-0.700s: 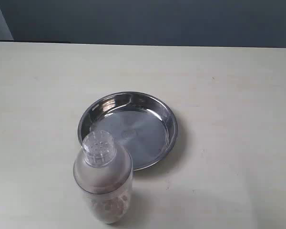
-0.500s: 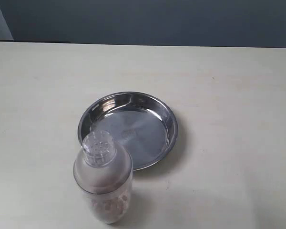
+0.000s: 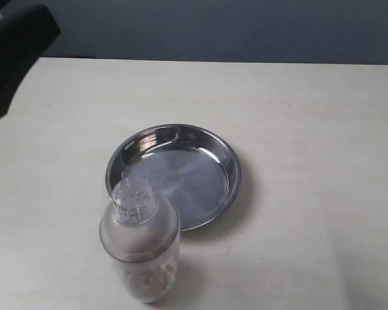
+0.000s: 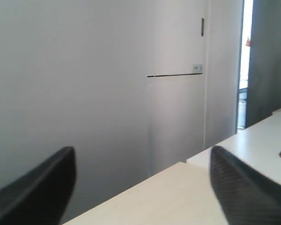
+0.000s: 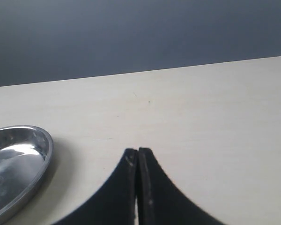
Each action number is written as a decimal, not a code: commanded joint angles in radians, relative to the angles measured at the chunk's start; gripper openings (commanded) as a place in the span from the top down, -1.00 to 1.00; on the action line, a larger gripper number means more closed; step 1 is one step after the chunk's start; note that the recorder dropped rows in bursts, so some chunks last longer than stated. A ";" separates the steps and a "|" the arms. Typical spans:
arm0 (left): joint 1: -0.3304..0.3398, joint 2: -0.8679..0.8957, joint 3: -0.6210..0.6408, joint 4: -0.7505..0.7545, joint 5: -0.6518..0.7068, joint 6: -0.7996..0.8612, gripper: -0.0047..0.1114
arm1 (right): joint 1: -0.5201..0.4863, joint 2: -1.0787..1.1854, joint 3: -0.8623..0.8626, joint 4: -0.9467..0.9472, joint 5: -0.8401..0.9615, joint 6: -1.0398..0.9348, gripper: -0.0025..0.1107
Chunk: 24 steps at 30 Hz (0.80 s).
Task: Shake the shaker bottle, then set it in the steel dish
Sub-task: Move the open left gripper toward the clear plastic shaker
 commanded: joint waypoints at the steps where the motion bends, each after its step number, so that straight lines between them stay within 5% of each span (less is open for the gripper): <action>1: -0.002 0.048 -0.009 0.067 -0.117 -0.108 -0.90 | 0.001 0.005 0.001 -0.001 -0.012 0.000 0.97; 12: -0.002 0.203 0.056 0.141 -0.375 -0.111 -0.90 | 0.001 0.005 0.001 -0.001 -0.012 0.000 0.97; 24: -0.002 0.340 0.102 0.239 -0.385 0.047 -0.90 | 0.001 0.005 0.001 -0.001 -0.012 0.000 0.97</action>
